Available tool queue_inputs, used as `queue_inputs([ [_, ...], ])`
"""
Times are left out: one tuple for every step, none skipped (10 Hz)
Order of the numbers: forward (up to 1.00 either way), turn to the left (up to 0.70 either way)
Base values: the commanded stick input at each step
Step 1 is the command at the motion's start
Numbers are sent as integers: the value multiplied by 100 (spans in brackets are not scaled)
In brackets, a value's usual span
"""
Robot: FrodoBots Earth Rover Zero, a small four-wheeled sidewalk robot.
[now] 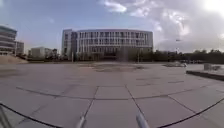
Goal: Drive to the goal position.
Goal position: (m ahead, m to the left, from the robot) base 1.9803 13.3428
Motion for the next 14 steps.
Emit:
queue_inputs([
  [45, 0],
  [45, 0],
  [45, 0],
  [45, 0],
  [45, 0],
  [45, 0],
  [45, 0],
  [45, 0],
  [45, 0],
  [45, 0],
  [45, 0],
  [45, 0],
  [45, 0],
  [45, 0],
])
